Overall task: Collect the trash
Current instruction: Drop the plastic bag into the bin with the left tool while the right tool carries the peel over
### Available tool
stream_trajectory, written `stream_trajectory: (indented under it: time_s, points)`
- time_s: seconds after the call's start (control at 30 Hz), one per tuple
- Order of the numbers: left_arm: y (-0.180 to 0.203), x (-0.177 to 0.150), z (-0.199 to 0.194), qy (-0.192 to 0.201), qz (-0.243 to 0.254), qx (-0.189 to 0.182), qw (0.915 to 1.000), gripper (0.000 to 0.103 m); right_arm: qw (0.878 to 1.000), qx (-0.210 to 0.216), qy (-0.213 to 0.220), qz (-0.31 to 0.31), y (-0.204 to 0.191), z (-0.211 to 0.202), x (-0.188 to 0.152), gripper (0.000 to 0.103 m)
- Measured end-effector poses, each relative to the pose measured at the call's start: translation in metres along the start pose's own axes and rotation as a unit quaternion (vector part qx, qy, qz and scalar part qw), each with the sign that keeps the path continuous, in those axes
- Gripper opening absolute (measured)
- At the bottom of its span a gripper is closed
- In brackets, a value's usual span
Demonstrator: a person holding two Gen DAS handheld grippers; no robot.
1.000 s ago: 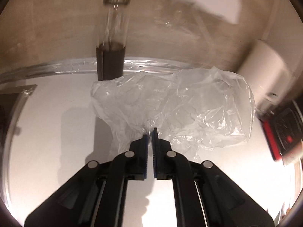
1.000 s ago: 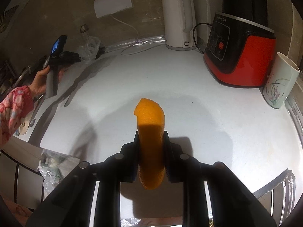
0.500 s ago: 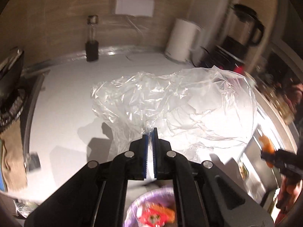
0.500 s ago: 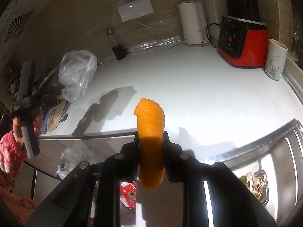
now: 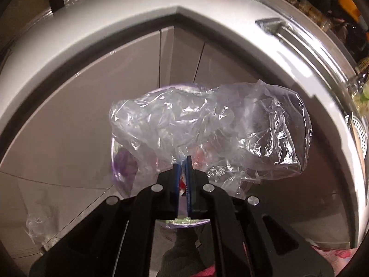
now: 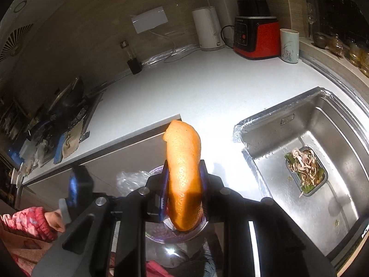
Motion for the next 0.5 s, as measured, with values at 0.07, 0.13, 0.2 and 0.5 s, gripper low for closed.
stream_trajectory:
  time_s: [0.07,0.13,0.2,0.5]
  points:
    - [-0.003,-0.002,0.024,-0.025,0.002,0.007,0.9997,0.004,1.000,-0.003,0.002,0.007,-0.006,-0.005,-0.012,0.024]
    - [-0.001,-0.007,0.042,-0.043,0.006,0.008,0.9990,0.004,1.000,-0.005,0.002,0.012,-0.009,-0.007,-0.021,0.024]
    - [0.000,-0.005,0.057,-0.063,0.015,0.012,0.9978,0.014,1.000,-0.006,-0.001,0.015,-0.014,-0.007,-0.028,0.025]
    - [0.003,0.002,0.045,-0.040,0.013,0.035,0.9985,0.084,1.000,-0.005,-0.015,0.012,-0.027,-0.001,-0.045,0.025]
Point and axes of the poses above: each gripper's, at about its wrist camera, not at the fingertips, and z roughly the way its jaws point, y to its right, x to its top, the point moved 3 cm from there along z, roughly the way its jaws point, and after that the axes turned 11 degrees about -y, right-handed, at the moved point
